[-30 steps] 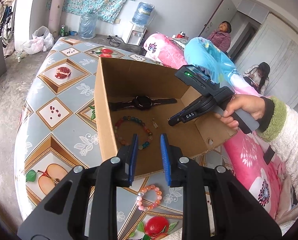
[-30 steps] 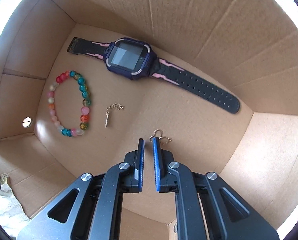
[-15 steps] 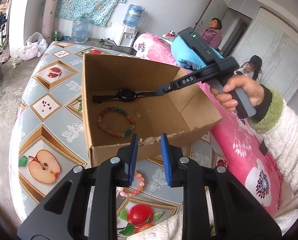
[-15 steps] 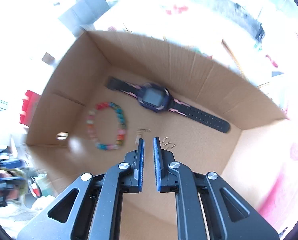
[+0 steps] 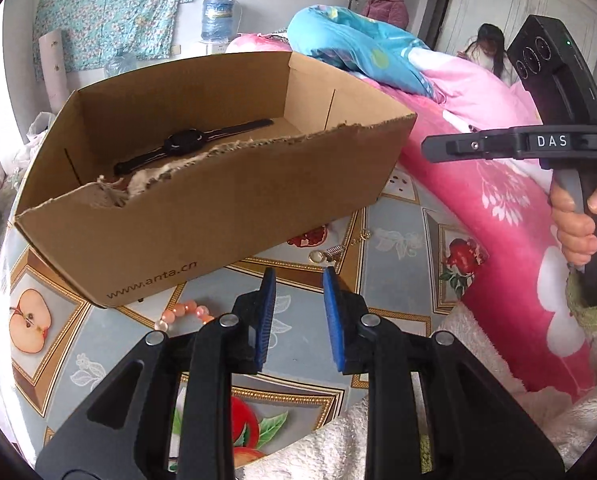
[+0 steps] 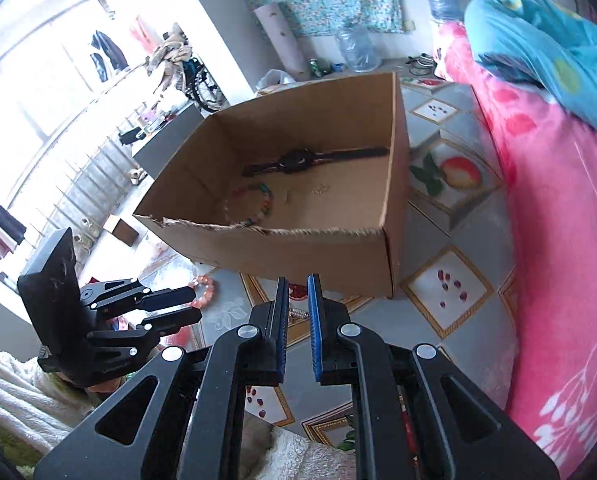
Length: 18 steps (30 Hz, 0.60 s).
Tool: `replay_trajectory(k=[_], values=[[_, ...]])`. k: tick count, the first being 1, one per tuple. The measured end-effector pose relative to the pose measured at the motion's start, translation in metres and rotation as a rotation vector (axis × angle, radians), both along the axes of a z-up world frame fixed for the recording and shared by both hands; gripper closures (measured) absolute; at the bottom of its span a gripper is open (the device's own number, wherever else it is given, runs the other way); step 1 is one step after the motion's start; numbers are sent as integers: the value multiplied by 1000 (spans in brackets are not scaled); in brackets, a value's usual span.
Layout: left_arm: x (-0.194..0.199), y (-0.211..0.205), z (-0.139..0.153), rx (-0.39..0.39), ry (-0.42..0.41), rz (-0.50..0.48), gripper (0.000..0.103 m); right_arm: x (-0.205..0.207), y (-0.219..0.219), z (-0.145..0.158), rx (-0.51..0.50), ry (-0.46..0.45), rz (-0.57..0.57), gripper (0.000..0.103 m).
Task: Organize jewelry
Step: 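Move both tools back toward the gold key chain on the table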
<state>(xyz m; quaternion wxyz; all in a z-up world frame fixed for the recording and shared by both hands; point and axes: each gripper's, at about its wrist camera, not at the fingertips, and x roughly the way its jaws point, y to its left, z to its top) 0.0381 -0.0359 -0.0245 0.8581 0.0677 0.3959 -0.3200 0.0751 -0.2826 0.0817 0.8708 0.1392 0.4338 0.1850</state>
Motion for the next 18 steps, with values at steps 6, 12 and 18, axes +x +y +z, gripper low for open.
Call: replay_trajectory(k=[6, 12, 18], values=[[1, -30, -16, 85, -44, -40, 80, 5, 15, -51, 29, -37, -84, 91], [5, -52, -29, 165, -85, -69, 80, -15, 27, -98, 87, -102, -98, 63], [16, -64, -38, 236, -101, -105, 80, -44, 31, -144, 119, -83, -100, 63]])
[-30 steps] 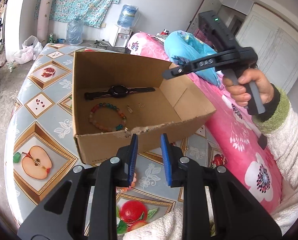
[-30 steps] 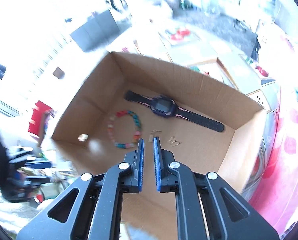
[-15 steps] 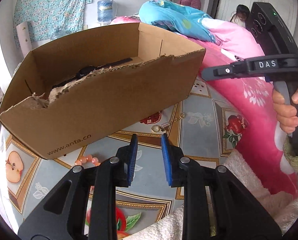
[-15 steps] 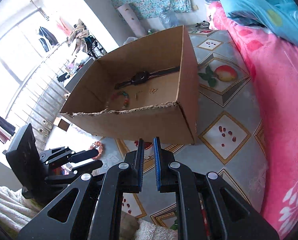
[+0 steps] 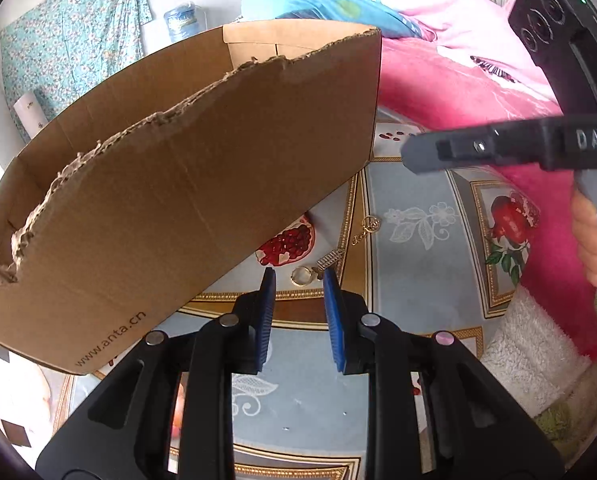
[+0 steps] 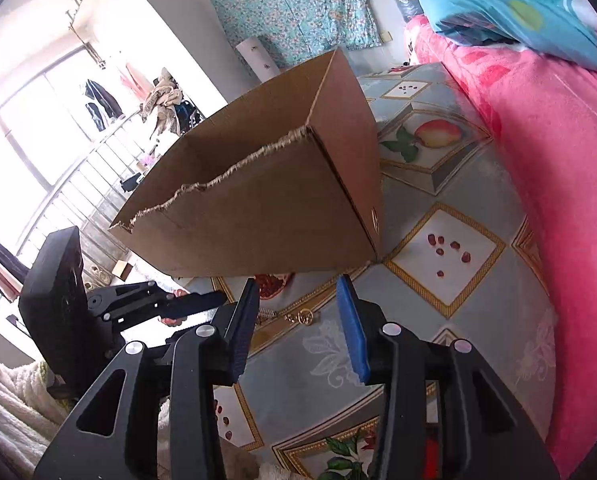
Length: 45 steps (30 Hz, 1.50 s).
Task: Organize jewelry
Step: 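Move both tools back toward the gold key chain on the table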
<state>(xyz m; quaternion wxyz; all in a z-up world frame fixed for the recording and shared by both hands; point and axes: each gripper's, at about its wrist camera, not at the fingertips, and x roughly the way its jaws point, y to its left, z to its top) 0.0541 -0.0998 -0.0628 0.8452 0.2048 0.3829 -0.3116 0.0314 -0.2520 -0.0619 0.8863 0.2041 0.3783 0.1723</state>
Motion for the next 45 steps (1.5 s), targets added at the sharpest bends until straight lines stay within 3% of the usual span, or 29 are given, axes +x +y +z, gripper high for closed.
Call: replay_trajectory(k=[7, 17, 26, 32, 39, 45], values=[[14, -3, -5, 20, 50, -10, 80, -19, -1, -30, 50, 22, -39, 63], [18, -16, -6, 43, 56, -4, 90, -23, 19, -39, -7, -12, -31, 66], [18, -14, -6, 4, 82, 30, 93, -23, 17, -37, -23, -36, -41, 67], [17, 2, -2, -43, 99, 58, 93, -23, 29, -27, -126, -74, -21, 68], [8, 20, 8, -99, 80, 77, 93, -10, 53, -22, -346, -113, 71, 75], [8, 26, 10, -132, 91, 77, 93, 4, 66, -26, -454, -108, 161, 77]])
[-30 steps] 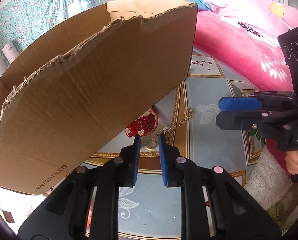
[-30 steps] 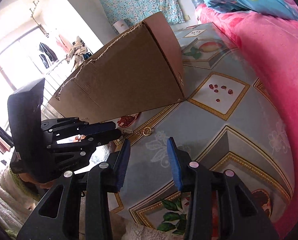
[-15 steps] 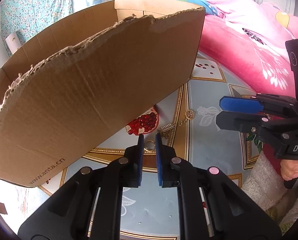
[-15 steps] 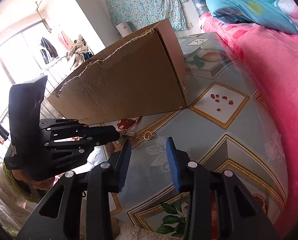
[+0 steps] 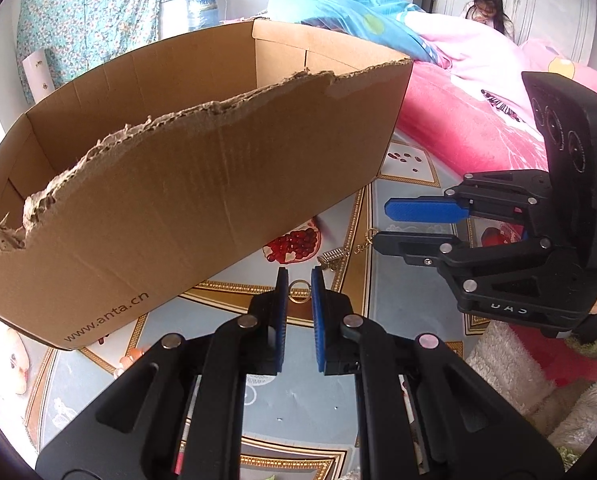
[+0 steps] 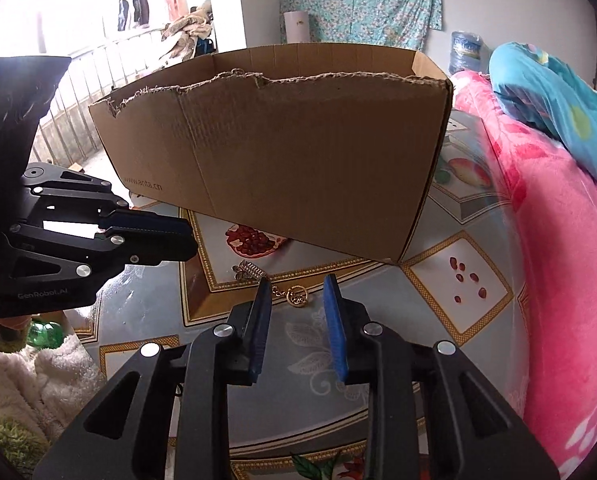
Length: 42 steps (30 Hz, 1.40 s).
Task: Organize jewelry
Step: 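Move both tools back toward the gold key chain on the table, then lower the right gripper onto the gold chain's ring and close it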
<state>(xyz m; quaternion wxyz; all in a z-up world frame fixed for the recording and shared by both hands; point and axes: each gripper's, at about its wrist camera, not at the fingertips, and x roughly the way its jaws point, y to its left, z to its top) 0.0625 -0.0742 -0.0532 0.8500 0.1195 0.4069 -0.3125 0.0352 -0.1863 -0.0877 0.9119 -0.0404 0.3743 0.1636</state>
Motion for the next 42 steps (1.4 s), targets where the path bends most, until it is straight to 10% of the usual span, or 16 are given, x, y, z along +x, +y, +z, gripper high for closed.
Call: replay_trajectory(k=[15, 42], values=[[2, 6, -2, -32, 12, -5, 93, 6, 1, -3, -22, 96, 57, 97], [-3, 6, -3, -41, 6, -22, 93, 18, -4, -5, -52, 162, 93, 93]])
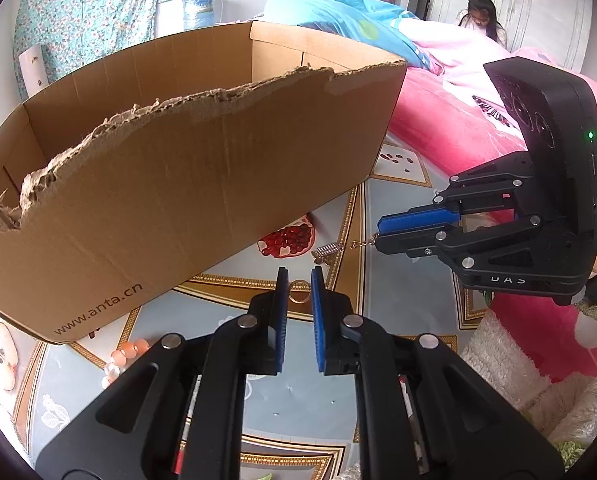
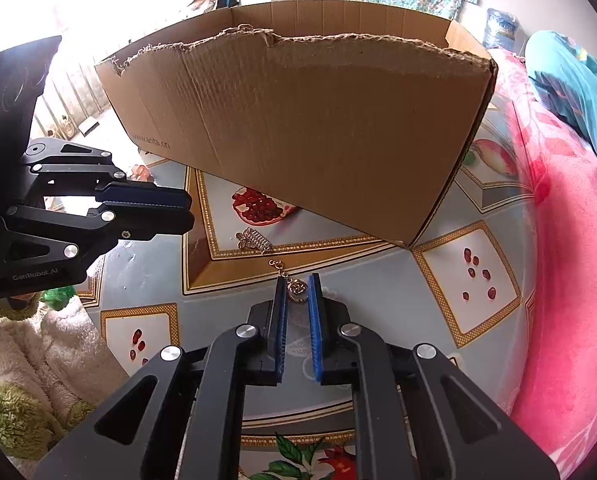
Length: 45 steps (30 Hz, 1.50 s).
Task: Organize jewelry
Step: 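Lower the right gripper onto the gold chain's ring and close it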
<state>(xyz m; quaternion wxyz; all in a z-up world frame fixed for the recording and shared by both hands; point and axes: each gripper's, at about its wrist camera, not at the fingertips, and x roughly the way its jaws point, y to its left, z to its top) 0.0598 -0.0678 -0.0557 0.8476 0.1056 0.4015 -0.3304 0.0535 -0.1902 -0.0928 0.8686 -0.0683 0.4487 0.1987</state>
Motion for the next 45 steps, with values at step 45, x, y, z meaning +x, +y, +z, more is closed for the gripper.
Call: replay_trajectory(k=[45], values=[[3, -1, -2, 3, 9, 12, 93, -11, -13, -2, 154, 109, -19, 84]])
